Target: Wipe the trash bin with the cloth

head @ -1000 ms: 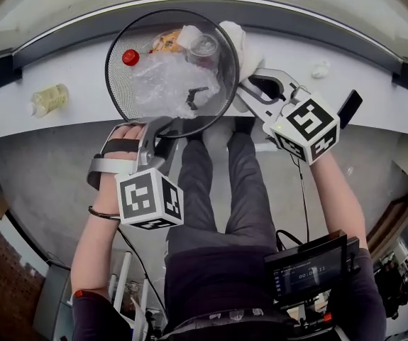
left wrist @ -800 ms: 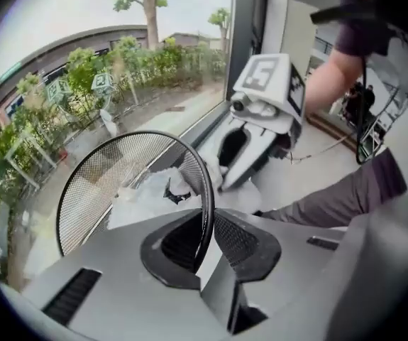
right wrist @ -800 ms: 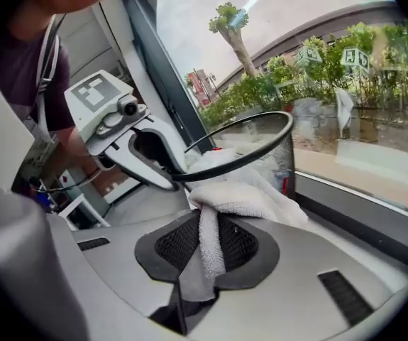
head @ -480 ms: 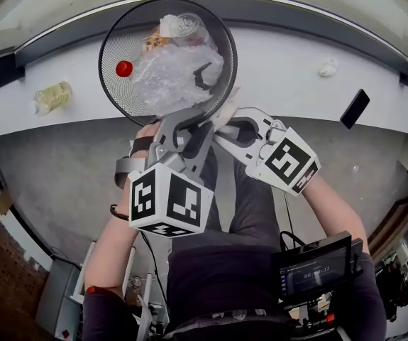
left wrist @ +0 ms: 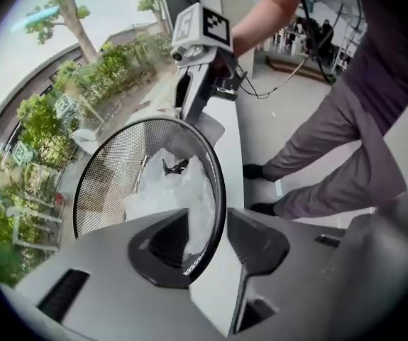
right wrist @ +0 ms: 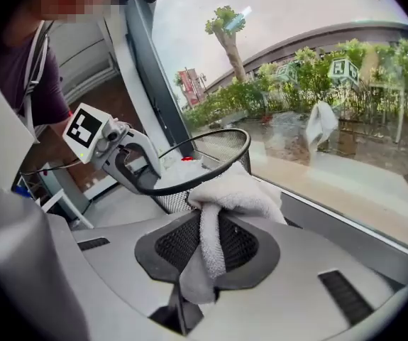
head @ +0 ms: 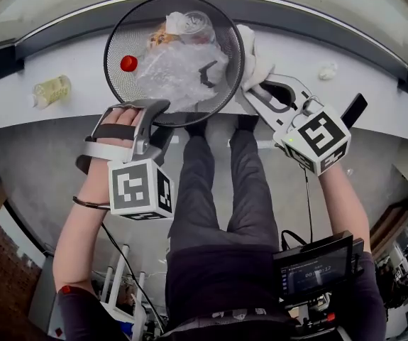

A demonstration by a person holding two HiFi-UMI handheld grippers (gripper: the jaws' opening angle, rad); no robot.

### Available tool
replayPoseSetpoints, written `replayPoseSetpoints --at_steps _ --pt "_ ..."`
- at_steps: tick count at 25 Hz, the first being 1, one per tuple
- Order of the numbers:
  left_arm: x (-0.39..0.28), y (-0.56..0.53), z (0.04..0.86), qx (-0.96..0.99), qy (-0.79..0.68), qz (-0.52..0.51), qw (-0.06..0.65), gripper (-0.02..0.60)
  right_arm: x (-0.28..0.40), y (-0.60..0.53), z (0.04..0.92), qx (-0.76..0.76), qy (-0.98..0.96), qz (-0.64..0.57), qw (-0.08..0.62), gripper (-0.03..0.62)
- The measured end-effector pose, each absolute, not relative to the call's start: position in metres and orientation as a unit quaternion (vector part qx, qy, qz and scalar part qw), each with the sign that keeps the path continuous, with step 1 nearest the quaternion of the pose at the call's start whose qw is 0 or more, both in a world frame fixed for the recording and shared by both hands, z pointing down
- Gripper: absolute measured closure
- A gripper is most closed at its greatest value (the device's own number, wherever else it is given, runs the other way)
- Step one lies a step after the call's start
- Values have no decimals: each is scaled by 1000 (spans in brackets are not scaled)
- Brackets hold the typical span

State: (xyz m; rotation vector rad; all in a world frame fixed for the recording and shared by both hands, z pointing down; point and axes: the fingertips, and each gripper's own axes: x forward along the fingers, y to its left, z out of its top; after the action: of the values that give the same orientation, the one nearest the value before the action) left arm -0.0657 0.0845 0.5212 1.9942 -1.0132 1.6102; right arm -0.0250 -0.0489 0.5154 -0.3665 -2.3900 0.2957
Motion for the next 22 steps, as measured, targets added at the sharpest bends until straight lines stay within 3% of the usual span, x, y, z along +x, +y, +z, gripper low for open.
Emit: replayPoseSetpoints --at_steps 1,7,14,18,20,22 --pt "-62 82 520 714 -371 558 200 482 -28 -49 516 -143 -920 105 348 523" --pt "-42 65 513 716 -412 501 258 534 -33 -24 518 -179 -914 55 361 522" --pt "-19 24 496 707 -495 378 336 541 -14 22 517 -211 -905 112 353 522" --pt "-13 10 489 714 -507 353 329 541 -8 34 519 -231 -901 102 352 522" --pt "-14 15 478 731 -490 362 307 498 -7 32 520 -228 -901 103 354 522" --pt "-28 32 471 735 -459 420 269 331 -6 25 522 -218 -902 108 356 522"
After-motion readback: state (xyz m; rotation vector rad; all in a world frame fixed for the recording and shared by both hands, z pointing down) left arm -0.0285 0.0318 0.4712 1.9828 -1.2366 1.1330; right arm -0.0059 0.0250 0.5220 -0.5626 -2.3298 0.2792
